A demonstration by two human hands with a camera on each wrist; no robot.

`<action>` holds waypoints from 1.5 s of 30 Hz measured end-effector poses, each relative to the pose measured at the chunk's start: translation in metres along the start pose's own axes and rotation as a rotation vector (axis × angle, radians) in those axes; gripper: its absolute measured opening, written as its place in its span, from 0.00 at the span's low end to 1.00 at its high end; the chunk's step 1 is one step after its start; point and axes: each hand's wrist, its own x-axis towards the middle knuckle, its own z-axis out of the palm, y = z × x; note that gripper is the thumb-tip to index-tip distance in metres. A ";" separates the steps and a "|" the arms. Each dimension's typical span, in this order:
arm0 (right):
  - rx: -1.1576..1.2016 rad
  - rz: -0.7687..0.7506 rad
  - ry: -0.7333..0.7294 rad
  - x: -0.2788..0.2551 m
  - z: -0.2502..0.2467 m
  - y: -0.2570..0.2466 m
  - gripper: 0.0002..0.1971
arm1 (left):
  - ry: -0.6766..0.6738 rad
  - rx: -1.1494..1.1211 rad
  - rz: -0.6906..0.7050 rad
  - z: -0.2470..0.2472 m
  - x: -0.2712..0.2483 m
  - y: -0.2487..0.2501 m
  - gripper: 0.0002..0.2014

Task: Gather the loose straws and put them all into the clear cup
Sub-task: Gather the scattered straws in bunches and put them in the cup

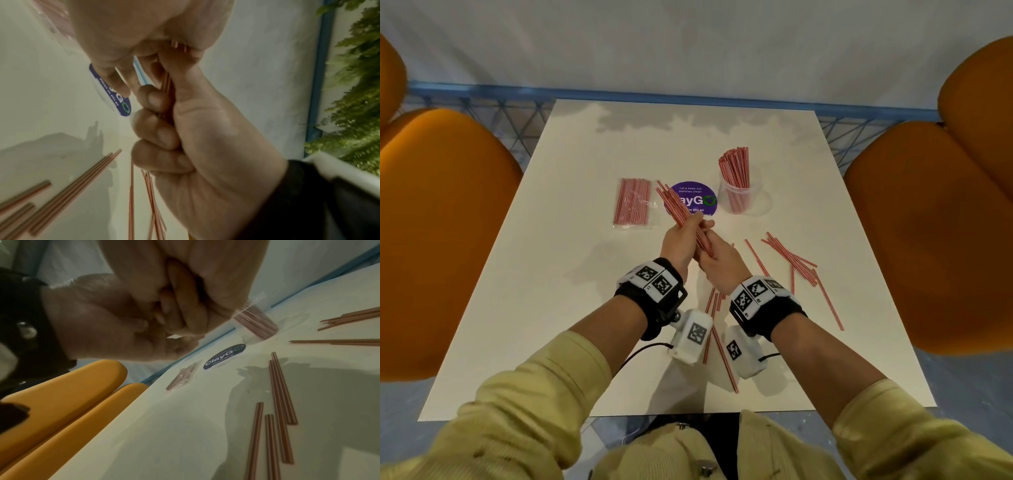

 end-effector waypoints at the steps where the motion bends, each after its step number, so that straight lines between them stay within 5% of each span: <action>1: 0.004 -0.009 -0.008 0.000 0.000 0.001 0.11 | 0.005 0.014 0.027 0.000 0.000 0.001 0.08; 4: -0.021 -0.022 -0.019 0.002 -0.002 0.004 0.03 | 0.016 -0.050 0.151 -0.001 0.003 0.011 0.02; 9: 0.018 0.001 -0.072 0.004 -0.005 0.008 0.06 | 0.113 -0.070 0.314 -0.003 0.017 0.036 0.14; 13: 0.026 0.016 -0.049 0.010 -0.006 0.007 0.10 | 0.159 0.057 0.422 0.003 0.023 0.034 0.11; 21: -0.037 0.065 -0.017 0.023 -0.021 -0.002 0.13 | 0.120 0.162 0.408 0.024 0.030 0.022 0.09; 32: 0.483 0.229 0.165 0.047 -0.043 0.012 0.23 | 0.346 0.108 0.467 0.049 0.060 0.030 0.10; 41: 0.314 0.232 0.241 0.080 -0.062 0.029 0.31 | 0.195 0.364 0.564 0.069 0.081 0.028 0.06; 45: 0.142 0.173 0.256 0.098 -0.079 0.032 0.33 | 0.264 0.334 0.574 0.078 0.104 0.040 0.05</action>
